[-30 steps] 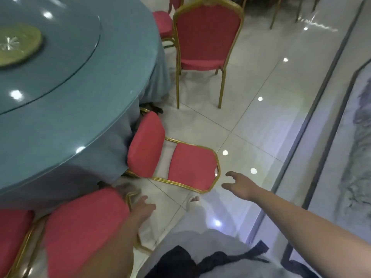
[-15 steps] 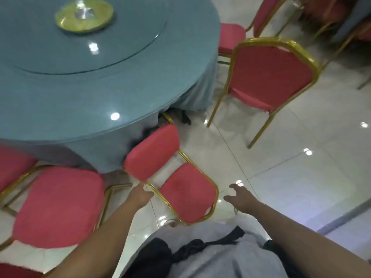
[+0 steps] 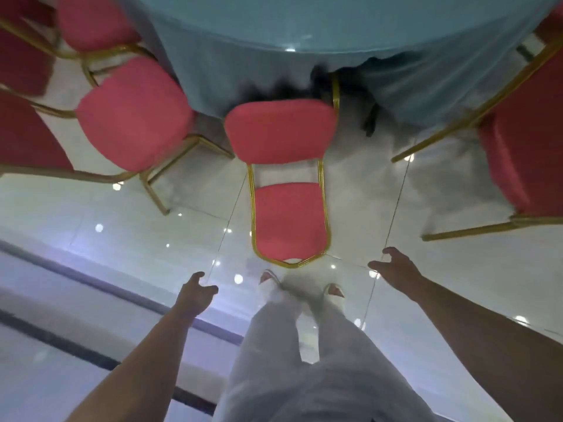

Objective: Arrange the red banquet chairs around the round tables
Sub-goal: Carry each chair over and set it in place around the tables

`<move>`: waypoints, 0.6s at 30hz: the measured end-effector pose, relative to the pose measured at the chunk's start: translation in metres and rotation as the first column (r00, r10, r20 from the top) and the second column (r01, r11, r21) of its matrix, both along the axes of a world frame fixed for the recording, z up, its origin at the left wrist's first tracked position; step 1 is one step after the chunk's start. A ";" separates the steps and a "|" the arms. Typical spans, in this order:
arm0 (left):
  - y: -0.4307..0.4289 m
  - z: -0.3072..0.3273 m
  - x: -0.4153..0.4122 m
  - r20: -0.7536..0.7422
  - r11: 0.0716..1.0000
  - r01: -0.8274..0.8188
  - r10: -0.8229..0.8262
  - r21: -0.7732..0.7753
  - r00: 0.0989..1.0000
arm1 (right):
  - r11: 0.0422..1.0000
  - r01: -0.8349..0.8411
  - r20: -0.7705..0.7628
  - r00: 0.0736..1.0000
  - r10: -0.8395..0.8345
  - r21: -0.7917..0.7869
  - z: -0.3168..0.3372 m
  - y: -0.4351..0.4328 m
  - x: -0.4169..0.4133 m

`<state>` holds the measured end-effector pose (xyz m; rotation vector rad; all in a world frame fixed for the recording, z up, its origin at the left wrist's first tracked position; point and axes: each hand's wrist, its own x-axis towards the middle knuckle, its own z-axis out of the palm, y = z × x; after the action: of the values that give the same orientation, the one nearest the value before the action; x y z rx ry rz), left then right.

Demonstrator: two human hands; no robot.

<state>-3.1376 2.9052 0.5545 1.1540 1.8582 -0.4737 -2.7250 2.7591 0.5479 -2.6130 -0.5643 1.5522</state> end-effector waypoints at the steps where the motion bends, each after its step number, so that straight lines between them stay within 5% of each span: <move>1: -0.009 -0.013 0.003 0.006 1.000 -0.014 0.014 0.003 1.000 | 0.999 -0.045 -0.002 0.999 0.045 -0.017 -0.012 -0.001 -0.002; 8: -0.037 -0.163 0.018 0.065 0.988 -0.138 0.142 -0.063 0.988 | 0.948 -0.313 -0.071 0.949 0.309 -0.057 -0.137 0.015 -0.038; 15: -0.025 -0.275 0.038 0.084 0.965 -0.194 0.211 -0.175 0.974 | 0.999 -0.002 -0.186 0.983 -0.004 -0.032 -0.224 0.067 -0.045; 18: -0.009 -0.335 0.045 0.077 0.913 -0.381 0.394 -0.144 0.916 | 0.994 0.071 -0.241 0.966 -0.089 -0.080 -0.292 0.099 -0.040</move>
<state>-3.0928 2.8962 0.2191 0.6849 1.8762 -0.2917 -2.7647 2.8580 0.2559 -2.4050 -0.3864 1.8621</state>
